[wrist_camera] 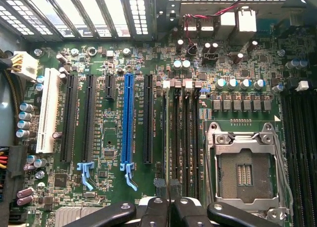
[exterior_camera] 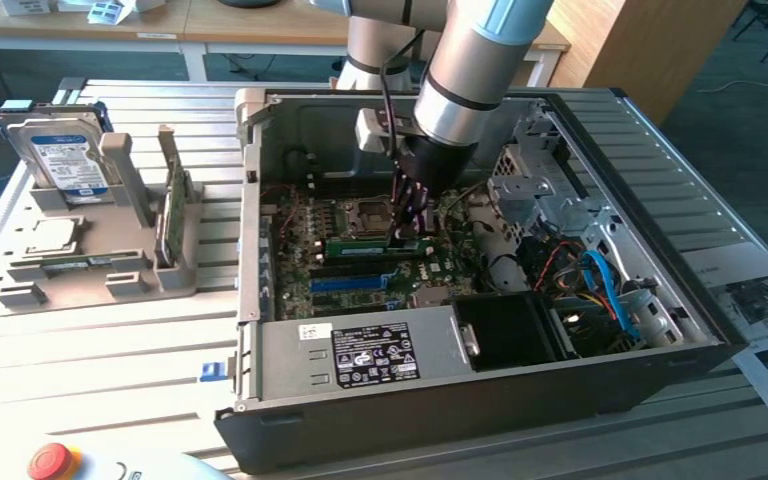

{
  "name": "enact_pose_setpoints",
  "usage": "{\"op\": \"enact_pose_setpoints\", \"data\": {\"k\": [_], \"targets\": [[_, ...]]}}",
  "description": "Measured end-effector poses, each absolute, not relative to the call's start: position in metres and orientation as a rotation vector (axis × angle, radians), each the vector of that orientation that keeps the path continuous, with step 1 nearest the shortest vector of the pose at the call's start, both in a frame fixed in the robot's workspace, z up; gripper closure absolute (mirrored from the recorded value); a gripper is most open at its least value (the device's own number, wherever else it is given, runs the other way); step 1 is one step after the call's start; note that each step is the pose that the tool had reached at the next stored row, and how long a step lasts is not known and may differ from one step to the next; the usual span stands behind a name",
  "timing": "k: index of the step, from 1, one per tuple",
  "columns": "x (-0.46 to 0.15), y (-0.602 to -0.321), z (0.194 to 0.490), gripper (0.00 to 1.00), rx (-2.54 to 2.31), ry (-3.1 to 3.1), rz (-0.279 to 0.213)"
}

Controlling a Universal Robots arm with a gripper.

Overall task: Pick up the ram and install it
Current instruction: 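Insert the ram into the slot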

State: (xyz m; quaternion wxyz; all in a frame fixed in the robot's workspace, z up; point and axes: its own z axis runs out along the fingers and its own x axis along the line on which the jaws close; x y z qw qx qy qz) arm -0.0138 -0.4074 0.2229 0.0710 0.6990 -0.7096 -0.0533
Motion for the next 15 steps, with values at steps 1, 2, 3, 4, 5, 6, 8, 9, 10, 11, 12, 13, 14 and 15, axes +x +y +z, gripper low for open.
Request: {"op": "enact_pose_setpoints", "data": {"k": [1,2,3,4,5,6,8,9,10,11,12,13,14,15], "targets": [[-0.0138,-0.4074,0.2228,0.88,2.102,-2.134,-0.160],[-0.0138,-0.4074,0.2228,0.87,2.102,-2.134,-0.160],[-0.0138,-0.4074,0.2228,0.87,2.102,-2.134,-0.160],[-0.0138,-0.4074,0.2228,0.82,2.102,-2.134,-0.161],[-0.0138,-0.4074,0.2228,0.82,2.102,-2.134,-0.161],[-0.0138,-0.4074,0.2228,0.82,2.102,-2.134,-0.160],[-0.0138,-0.4074,0.2228,0.82,2.102,-2.134,-0.160],[-0.0138,-0.4074,0.2228,0.82,2.102,-2.134,-0.160],[-0.0138,-0.4074,0.2228,0.82,2.102,-2.134,-0.160],[-0.0138,-0.4074,0.2229,0.82,2.102,-2.134,-0.160],[-0.0138,-0.4074,0.2229,0.82,2.102,-2.134,-0.160],[-0.0138,-0.4074,0.2229,0.82,2.102,-2.134,-0.160],[-0.0138,-0.4074,0.2229,0.82,2.102,-2.134,-0.160],[-0.0138,-0.4074,0.2229,0.82,2.102,-2.134,-0.160]]}}
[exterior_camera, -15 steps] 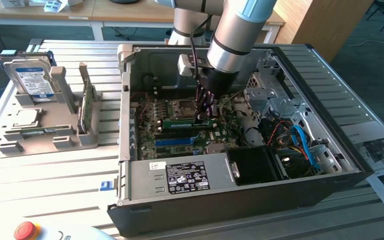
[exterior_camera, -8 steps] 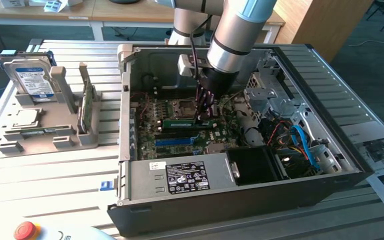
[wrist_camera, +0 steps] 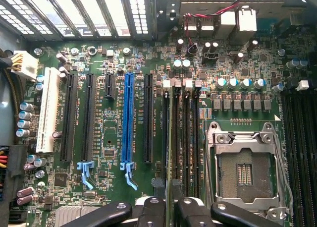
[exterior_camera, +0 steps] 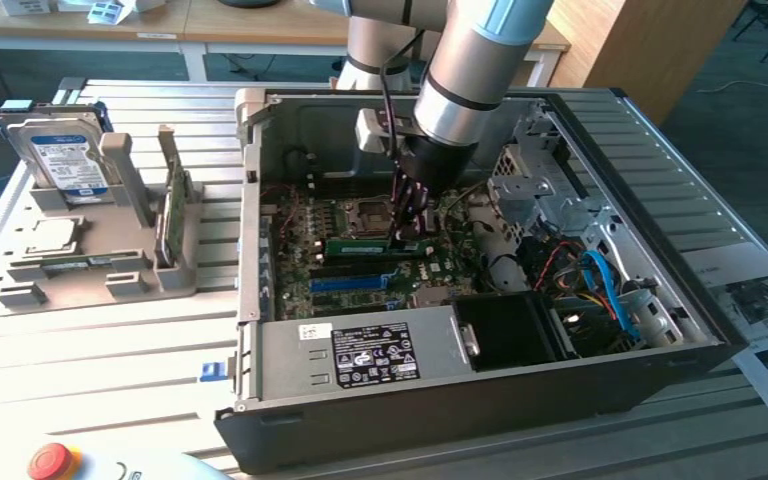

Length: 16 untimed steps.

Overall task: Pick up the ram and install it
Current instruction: 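Insert the ram into the slot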

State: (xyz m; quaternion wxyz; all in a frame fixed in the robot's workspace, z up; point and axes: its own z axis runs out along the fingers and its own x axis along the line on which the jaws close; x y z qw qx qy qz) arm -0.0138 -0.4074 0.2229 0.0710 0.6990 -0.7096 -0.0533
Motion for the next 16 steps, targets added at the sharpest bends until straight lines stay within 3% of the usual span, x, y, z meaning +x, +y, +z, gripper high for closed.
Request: {"op": "enact_pose_setpoints", "data": {"k": [7,9,16], "targets": [[-0.0138,-0.4072,0.2228,0.82,2.101,-2.133,-0.159],[-0.0138,-0.4072,0.2229,0.89,2.101,-2.133,-0.159],[-0.0138,-0.4072,0.2232,0.89,2.101,-2.133,-0.159]]}}
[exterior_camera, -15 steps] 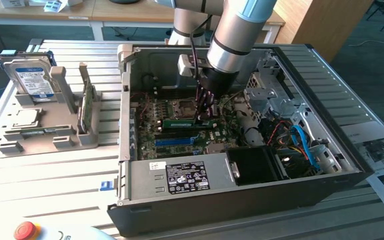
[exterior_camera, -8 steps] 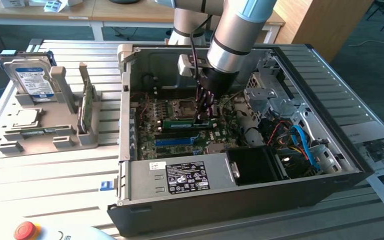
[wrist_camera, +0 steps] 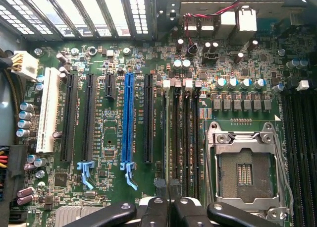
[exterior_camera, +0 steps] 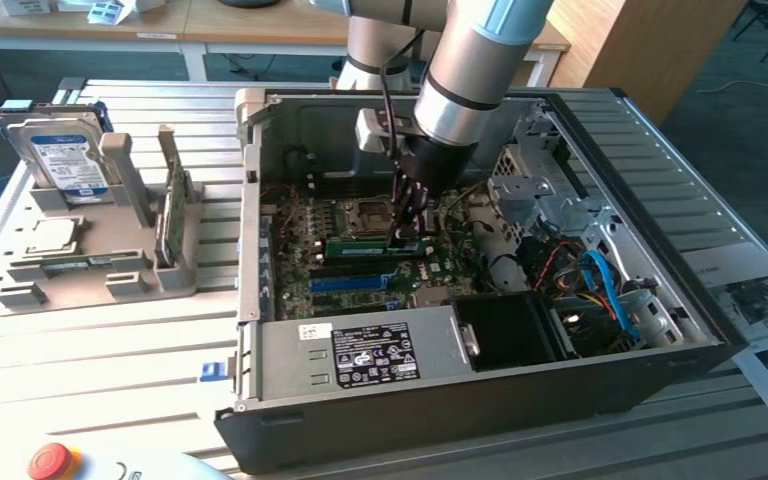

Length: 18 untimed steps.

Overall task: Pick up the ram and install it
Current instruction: 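Insert the ram into the slot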

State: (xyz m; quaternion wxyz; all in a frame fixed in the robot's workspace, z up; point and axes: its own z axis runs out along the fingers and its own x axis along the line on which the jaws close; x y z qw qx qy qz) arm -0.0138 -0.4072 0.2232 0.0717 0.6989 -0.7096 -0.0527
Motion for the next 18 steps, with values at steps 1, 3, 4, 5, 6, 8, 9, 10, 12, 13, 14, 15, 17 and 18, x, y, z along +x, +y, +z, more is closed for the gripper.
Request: {"op": "enact_pose_setpoints", "data": {"k": [1,3,4,5,6,8,9,10,12,13,14,15,17,18], "targets": [[-0.014,-0.407,0.224,0.89,2.101,-2.133,-0.159],[-0.014,-0.407,0.228,0.89,2.101,-2.133,-0.159],[-0.014,-0.407,0.230,0.89,2.101,-2.133,-0.159],[-0.014,-0.407,0.231,0.89,2.101,-2.133,-0.159],[-0.014,-0.407,0.233,0.89,2.101,-2.133,-0.159],[-0.014,-0.407,0.235,0.89,2.101,-2.133,-0.159],[-0.014,-0.407,0.235,0.89,2.101,-2.133,-0.159],[-0.014,-0.407,0.235,0.89,2.101,-2.133,-0.159],[-0.015,-0.407,0.235,0.89,2.103,-2.136,-0.154],[-0.017,-0.407,0.235,0.89,2.105,-2.138,-0.150],[-0.018,-0.407,0.235,0.89,2.107,-2.140,-0.146],[-0.019,-0.407,0.235,0.89,2.108,-2.141,-0.144],[-0.019,-0.407,0.235,0.89,2.108,-2.141,-0.144],[-0.019,-0.407,0.235,0.89,2.108,-2.141,-0.144]]}}
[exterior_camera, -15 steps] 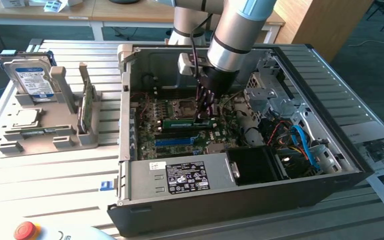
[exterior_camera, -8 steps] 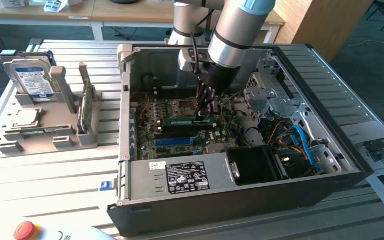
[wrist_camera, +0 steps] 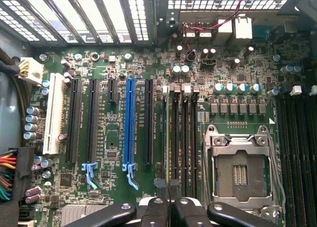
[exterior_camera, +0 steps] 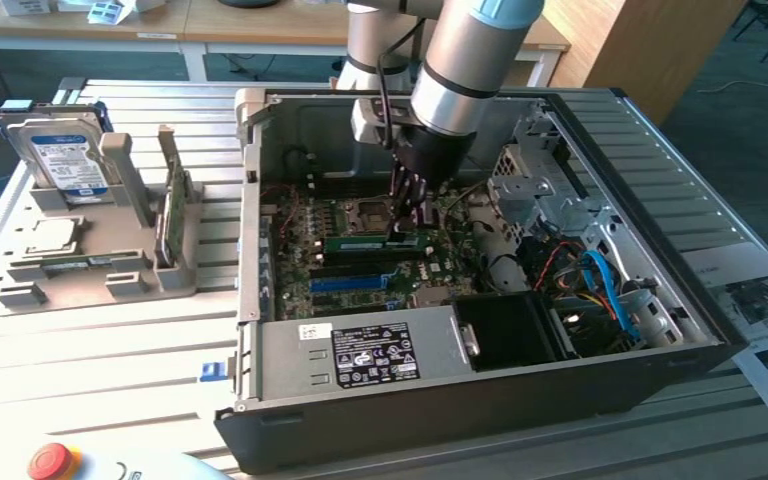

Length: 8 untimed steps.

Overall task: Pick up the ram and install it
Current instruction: 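Insert the ram into the slot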

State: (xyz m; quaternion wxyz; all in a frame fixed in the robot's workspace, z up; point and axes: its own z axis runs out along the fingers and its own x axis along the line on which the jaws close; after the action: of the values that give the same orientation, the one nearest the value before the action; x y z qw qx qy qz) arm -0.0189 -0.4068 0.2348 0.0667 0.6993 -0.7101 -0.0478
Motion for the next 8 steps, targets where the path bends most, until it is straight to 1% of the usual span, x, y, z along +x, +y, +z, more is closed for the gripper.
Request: {"op": "enact_pose_setpoints", "data": {"k": [8], "targets": [[-0.0162,-0.4068,0.2351,0.89,2.103,-2.137,-0.134]]}}
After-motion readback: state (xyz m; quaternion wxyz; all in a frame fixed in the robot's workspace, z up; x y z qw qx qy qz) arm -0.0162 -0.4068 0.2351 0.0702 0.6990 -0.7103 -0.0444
